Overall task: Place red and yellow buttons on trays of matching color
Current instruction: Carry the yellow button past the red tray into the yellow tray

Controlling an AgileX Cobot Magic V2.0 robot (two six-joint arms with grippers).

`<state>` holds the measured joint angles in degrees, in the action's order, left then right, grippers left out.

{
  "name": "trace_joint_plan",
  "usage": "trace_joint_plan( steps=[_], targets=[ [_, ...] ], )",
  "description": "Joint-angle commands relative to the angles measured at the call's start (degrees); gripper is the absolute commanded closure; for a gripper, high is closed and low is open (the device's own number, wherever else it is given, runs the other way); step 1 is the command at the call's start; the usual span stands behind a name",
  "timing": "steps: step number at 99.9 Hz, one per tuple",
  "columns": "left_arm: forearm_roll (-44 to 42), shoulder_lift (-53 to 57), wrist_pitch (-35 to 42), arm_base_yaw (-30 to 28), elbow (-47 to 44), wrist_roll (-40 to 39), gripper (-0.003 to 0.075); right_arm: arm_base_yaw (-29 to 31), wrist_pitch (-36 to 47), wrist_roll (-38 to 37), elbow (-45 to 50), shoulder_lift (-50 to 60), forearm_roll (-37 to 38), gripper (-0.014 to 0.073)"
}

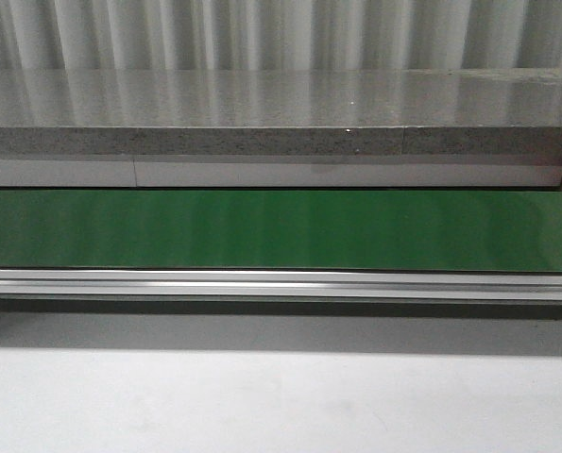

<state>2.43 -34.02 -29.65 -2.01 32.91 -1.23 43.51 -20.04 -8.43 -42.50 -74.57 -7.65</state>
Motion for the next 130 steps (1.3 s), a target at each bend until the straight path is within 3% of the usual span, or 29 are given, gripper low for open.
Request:
trace_joint_plan(
  steps=[1, 48, 96, 108, 130],
  targets=[
    [0.26, -0.01, 4.27, -0.08, 1.58, -0.57, 0.0741, 0.36, 3.51, -0.20, -1.34, -1.43, 0.02, 0.0435],
    [0.26, -0.01, 4.27, -0.08, 1.58, -0.57, 0.0741, 0.40, 4.05, -0.20, -1.34, -13.07, 0.53, 0.0435],
    [0.26, -0.01, 4.27, -0.08, 1.58, -0.57, 0.0741, 3.60, 4.75, -0.33, -1.34, -14.54, 0.48, 0.0417],
    [0.26, -0.01, 4.27, -0.08, 1.58, -0.57, 0.0741, 3.60, 4.70, -0.33, -1.34, -14.54, 0.48, 0.0330],
    [0.26, -0.01, 4.27, -0.08, 1.58, -0.57, 0.0741, 3.60, 5.03, -0.28, -1.40, -14.41, -1.43, 0.0052]
  ],
)
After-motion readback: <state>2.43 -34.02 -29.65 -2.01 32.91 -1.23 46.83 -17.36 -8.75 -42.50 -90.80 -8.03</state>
